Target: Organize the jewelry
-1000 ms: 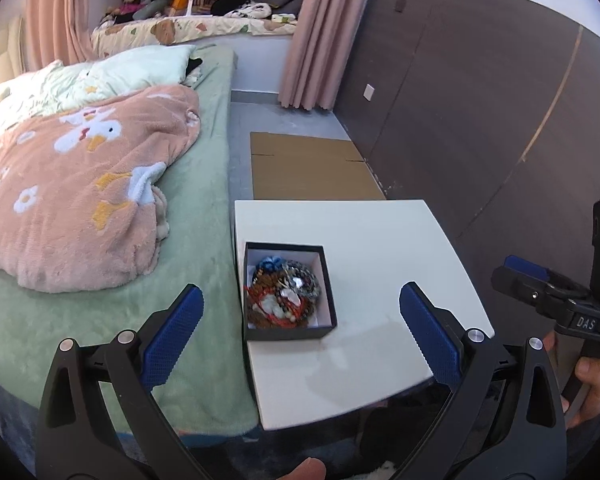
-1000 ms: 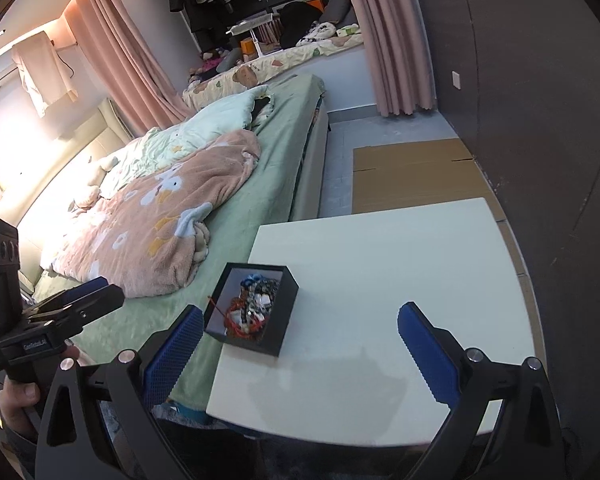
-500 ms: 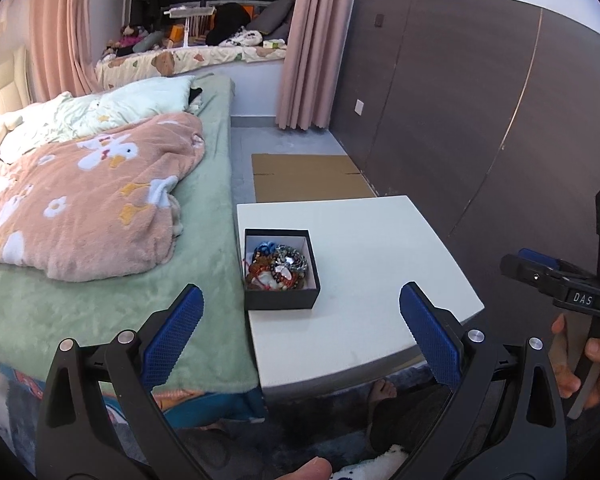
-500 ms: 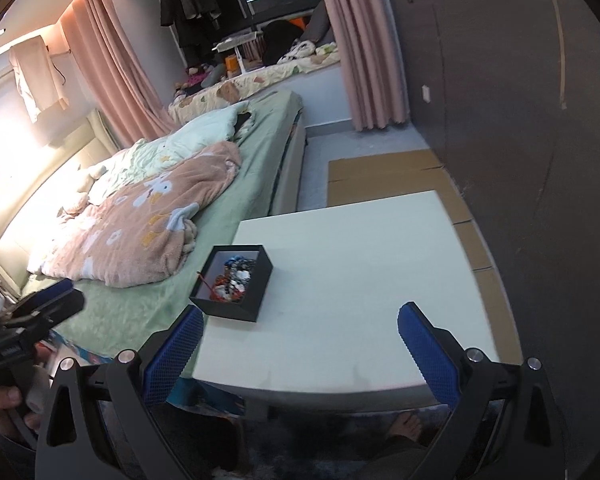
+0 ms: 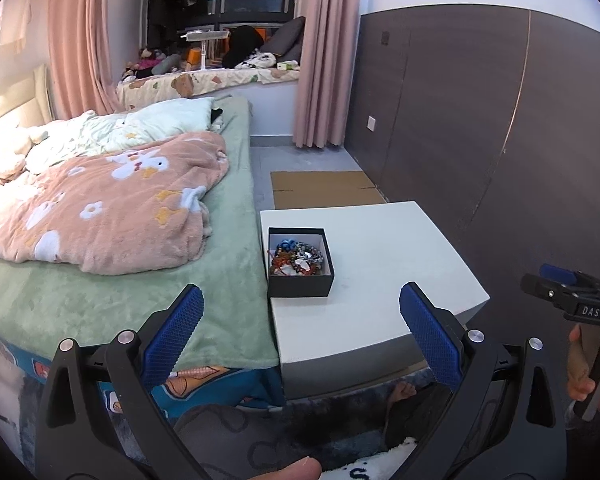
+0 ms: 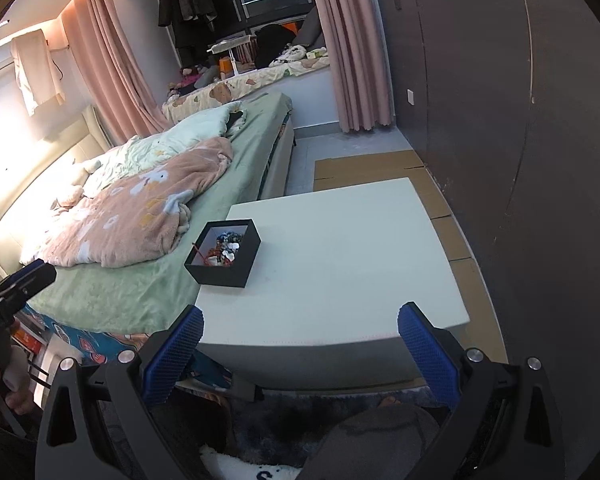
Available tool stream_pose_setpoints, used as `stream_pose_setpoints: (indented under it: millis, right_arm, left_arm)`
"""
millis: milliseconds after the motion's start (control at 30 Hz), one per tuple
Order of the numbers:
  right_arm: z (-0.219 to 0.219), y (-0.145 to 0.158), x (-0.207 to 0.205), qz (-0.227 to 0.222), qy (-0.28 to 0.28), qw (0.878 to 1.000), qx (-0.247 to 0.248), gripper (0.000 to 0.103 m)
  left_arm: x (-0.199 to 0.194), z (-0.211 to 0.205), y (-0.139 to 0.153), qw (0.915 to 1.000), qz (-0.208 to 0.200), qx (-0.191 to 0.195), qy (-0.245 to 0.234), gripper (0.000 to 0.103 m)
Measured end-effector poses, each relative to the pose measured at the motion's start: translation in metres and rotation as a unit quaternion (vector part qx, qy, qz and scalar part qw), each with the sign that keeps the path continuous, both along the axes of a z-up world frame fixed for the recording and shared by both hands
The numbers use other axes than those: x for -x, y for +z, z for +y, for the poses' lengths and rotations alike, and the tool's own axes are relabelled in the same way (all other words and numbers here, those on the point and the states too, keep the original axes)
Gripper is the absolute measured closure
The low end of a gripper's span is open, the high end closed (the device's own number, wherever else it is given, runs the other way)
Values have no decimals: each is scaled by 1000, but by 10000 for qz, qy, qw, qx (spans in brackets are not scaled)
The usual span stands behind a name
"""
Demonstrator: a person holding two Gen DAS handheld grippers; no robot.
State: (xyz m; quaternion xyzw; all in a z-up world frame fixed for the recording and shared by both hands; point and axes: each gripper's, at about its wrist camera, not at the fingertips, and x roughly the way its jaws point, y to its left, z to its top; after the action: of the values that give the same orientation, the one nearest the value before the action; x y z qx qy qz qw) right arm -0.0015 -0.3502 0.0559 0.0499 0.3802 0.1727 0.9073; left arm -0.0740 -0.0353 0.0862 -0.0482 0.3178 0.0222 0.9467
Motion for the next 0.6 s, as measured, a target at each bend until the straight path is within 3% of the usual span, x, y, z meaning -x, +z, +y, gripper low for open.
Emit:
stream_pose_setpoints:
  millis: [600]
  right_arm:
    - [-1, 9, 17, -327, -178, 9992, 166, 8]
  left_arm:
    - [24, 0, 5, 9997, -187, -93, 122, 5]
